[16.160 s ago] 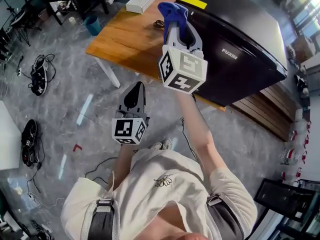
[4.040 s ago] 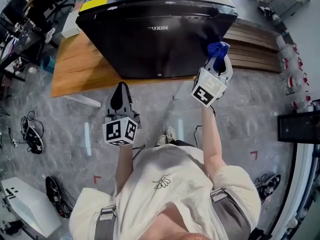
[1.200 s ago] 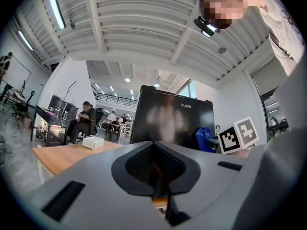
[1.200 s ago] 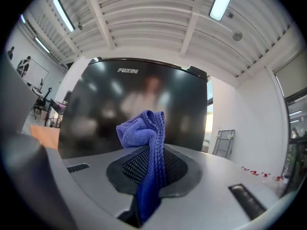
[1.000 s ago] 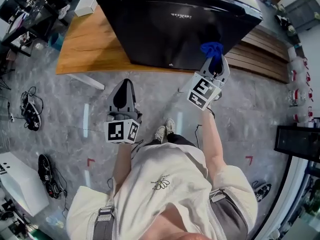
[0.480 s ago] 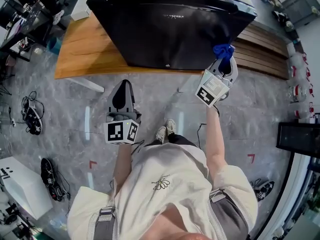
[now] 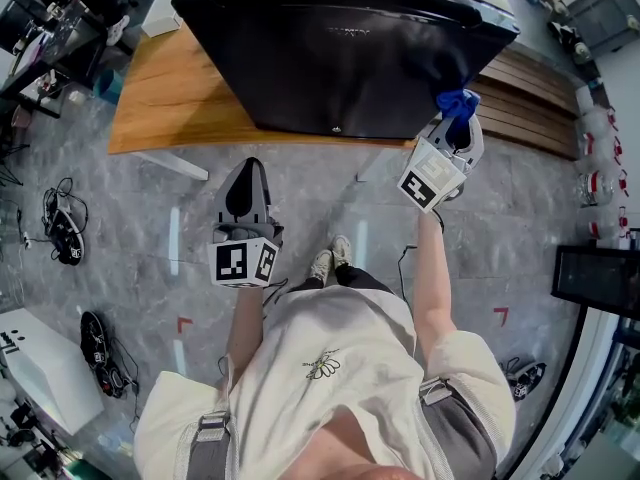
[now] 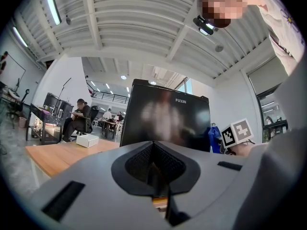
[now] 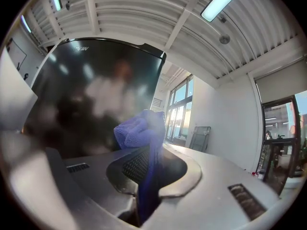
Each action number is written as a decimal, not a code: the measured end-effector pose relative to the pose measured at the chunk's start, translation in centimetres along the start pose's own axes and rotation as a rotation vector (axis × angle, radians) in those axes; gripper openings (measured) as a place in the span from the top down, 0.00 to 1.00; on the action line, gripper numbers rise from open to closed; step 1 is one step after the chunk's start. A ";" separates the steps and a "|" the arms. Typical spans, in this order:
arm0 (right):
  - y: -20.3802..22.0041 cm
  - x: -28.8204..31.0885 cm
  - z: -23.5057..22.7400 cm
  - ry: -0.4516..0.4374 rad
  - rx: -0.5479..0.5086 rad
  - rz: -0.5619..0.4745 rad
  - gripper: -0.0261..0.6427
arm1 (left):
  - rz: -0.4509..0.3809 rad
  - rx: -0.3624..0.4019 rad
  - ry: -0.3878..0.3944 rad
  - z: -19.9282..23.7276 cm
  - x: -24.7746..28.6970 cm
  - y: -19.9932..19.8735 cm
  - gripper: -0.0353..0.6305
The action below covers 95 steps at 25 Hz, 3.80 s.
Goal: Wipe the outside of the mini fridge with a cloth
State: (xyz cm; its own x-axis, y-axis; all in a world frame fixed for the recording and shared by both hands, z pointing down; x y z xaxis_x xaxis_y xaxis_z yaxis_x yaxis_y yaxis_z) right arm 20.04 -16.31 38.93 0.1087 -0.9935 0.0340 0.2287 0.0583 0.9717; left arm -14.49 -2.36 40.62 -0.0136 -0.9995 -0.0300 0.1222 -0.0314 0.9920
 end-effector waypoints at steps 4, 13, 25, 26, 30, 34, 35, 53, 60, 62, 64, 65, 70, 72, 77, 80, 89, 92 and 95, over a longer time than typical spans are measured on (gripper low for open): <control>-0.1 -0.7 -0.3 -0.004 0.035 -0.033 0.87 | 0.002 -0.002 -0.011 0.3 -0.2 0.1 0.94; -1.7 -5.8 10.6 -0.414 0.253 -0.060 0.87 | 0.007 -0.006 -0.072 2.2 -2.0 0.2 0.94; -3.6 -4.9 30.5 -0.790 0.158 -0.063 0.87 | 0.054 -0.058 -0.115 3.7 -4.9 1.0 0.94; -3.7 -4.9 31.6 -0.793 0.137 -0.073 0.87 | 0.050 -0.057 -0.129 4.1 -5.1 0.9 0.94; -4.0 -3.8 34.6 -0.799 0.104 -0.066 0.87 | 0.042 -0.062 -0.179 5.5 -6.0 0.7 0.94; -4.1 -3.1 35.5 -0.777 0.063 -0.065 0.87 | 0.042 -0.057 -0.198 5.8 -6.9 0.5 0.94; -4.1 -3.2 35.5 -0.773 0.053 -0.070 0.87 | 0.042 -0.056 -0.202 5.9 -7.0 0.5 0.94; -1.7 -3.9 20.9 -0.500 0.101 -0.047 0.87 | 0.031 -0.048 -0.099 4.0 -5.0 0.3 0.94; 0.0 -3.0 12.9 -0.351 0.136 0.000 0.87 | 0.025 -0.040 -0.019 1.8 -3.0 0.2 0.94; 0.7 -2.7 10.9 -0.307 0.151 0.022 0.87 | 0.035 -0.047 0.002 1.2 -2.6 0.4 0.94; 1.3 -2.3 9.1 -0.260 0.144 0.031 0.87 | 0.041 -0.049 0.021 0.5 -2.2 0.6 0.94; 1.6 -2.1 8.3 -0.239 0.143 0.036 0.87 | 0.044 -0.046 0.030 0.2 -2.0 0.7 0.94; 3.3 -1.1 4.9 -0.130 0.149 0.064 0.87 | 0.055 -0.033 0.079 -1.0 -1.0 0.9 0.94; 3.9 -0.8 3.6 -0.097 0.157 0.078 0.87 | 0.056 -0.030 0.091 -1.4 -0.7 1.1 0.94; 4.7 -0.5 2.2 -0.081 0.137 0.087 0.87 | 0.061 -0.020 0.112 -2.5 -0.3 1.4 0.94; 4.7 -0.4 2.4 -0.072 0.132 0.083 0.87 | 0.064 -0.020 0.113 -2.2 -0.1 1.5 0.94; 4.2 -1.7 2.6 -0.090 0.113 0.074 0.87 | 0.064 -0.019 0.086 -1.1 -0.6 1.6 0.94; 3.3 -3.8 3.7 -0.130 0.113 0.082 0.87 | 0.068 -0.021 0.065 -0.2 -1.0 1.7 0.94; 2.5 -6.3 5.5 -0.195 0.122 0.083 0.87 | 0.069 -0.022 0.042 0.8 -1.4 1.5 0.94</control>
State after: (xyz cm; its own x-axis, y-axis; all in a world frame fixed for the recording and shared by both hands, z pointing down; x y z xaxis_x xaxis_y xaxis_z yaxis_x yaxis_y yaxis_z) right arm 14.65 -10.45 42.41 -0.0695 -0.9866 0.1476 0.1072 0.1398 0.9844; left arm -15.04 -1.03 42.26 0.0375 -0.9988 0.0326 0.1428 0.0376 0.9890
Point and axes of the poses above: the fingertips, and each gripper's own axes: x forward along the fingers, z to its left, y out of its underside, the point moved 9 cm from there along -x, backward along the fingers, and after that the axes turned 11 degrees about -y, right-handed, at the moved point
